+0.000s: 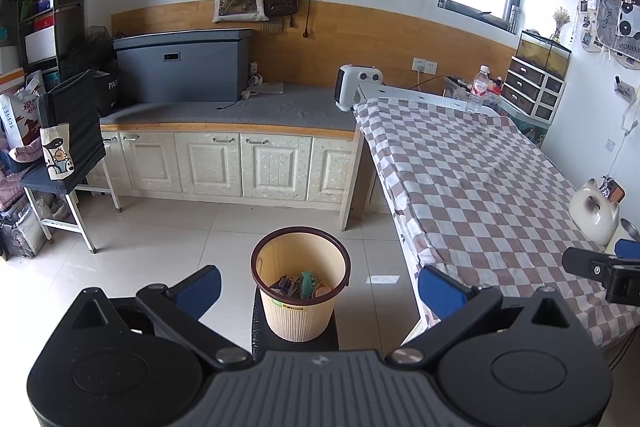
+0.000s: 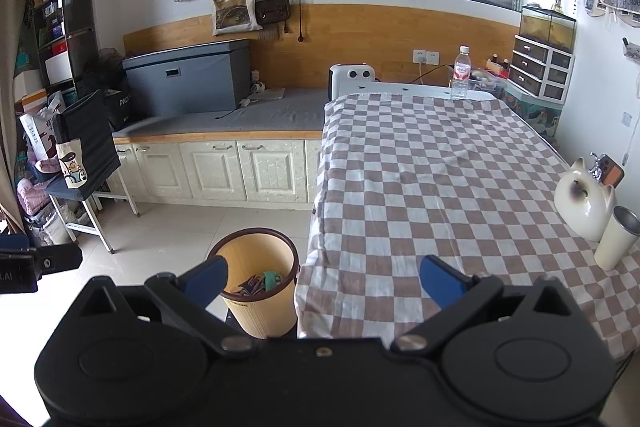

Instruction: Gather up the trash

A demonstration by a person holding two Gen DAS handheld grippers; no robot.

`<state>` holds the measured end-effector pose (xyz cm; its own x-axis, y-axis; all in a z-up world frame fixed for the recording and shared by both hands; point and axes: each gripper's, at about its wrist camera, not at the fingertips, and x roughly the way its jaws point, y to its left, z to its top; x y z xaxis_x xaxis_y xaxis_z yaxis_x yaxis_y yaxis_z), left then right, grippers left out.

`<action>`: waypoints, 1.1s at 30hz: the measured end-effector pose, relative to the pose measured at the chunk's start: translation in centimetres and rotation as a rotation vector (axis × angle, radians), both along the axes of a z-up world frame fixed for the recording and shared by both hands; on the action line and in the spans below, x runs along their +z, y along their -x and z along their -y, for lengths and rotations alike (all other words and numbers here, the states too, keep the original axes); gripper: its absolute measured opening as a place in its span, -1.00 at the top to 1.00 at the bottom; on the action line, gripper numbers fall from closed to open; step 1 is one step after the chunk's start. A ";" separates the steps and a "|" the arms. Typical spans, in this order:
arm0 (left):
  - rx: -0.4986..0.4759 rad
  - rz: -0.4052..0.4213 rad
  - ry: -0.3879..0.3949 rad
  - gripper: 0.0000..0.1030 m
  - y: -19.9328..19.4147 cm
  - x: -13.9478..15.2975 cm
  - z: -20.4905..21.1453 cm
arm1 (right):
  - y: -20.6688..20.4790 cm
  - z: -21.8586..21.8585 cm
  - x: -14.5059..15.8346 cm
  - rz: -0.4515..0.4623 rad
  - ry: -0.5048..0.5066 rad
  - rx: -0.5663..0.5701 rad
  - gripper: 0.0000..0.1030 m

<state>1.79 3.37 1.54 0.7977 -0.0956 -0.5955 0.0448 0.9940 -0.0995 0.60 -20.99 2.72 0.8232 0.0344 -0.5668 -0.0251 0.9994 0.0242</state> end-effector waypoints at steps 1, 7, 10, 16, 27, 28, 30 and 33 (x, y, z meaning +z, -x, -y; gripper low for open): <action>0.001 0.001 0.000 -1.00 0.0 0.0 0.0 | 0.0 0.0 0.0 0.000 0.001 0.001 -1.00; 0.002 0.001 0.000 -1.00 0.3 -0.1 0.0 | 0.1 -0.4 0.3 -0.001 0.002 0.010 -1.00; 0.002 0.002 0.000 -1.00 0.2 -0.1 -0.1 | 0.1 -0.4 0.4 -0.002 0.001 0.012 -1.00; 0.004 0.002 -0.001 -1.00 0.4 -0.2 -0.2 | 0.1 -0.5 0.5 -0.001 0.002 0.014 -1.00; 0.005 0.002 0.000 -1.00 0.3 -0.1 -0.2 | 0.1 -0.6 0.5 0.000 0.003 0.014 -1.00; 0.004 0.002 0.000 -1.00 0.3 -0.1 -0.2 | 0.1 -0.5 0.5 0.000 0.003 0.014 -1.00; 0.004 0.002 0.000 -1.00 0.3 -0.1 -0.2 | 0.1 -0.5 0.4 -0.001 0.003 0.013 -1.00; 0.006 0.002 0.000 -1.00 0.4 -0.2 -0.2 | 0.1 -0.6 0.5 0.000 0.003 0.014 -1.00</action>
<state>1.43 3.52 1.38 0.7992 -0.0908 -0.5942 0.0393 0.9943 -0.0990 0.48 -20.42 3.20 0.8224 0.0442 -0.5671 -0.0389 0.9990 0.0215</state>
